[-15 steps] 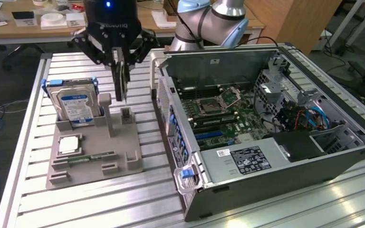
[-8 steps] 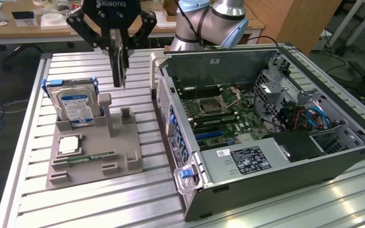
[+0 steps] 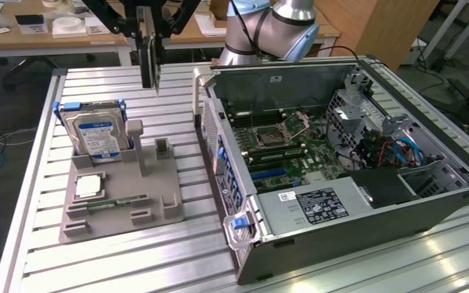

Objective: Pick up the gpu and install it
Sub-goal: 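Pick up the gpu and move the gpu toward the slot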

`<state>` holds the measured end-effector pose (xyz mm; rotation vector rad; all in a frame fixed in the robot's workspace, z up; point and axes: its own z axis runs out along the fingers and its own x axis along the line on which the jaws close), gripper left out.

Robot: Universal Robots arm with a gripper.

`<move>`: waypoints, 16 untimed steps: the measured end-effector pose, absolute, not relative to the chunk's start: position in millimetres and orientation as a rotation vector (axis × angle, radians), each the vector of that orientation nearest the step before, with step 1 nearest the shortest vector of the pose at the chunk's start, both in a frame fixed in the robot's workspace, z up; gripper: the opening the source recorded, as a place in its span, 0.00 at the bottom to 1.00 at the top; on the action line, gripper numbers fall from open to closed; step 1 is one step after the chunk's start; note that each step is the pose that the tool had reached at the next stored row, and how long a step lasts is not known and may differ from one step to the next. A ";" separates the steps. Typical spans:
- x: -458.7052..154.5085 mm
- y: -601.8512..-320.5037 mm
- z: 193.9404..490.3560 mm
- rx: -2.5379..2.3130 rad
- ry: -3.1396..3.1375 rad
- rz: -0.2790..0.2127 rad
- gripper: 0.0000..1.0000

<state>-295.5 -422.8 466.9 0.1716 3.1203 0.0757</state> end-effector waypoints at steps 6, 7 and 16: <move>-289.5 -422.8 466.9 0.171 3.122 0.079 0.28; -285.2 -422.7 466.7 0.172 3.122 0.079 0.28; -244.5 -422.8 463.8 0.172 3.122 0.079 0.28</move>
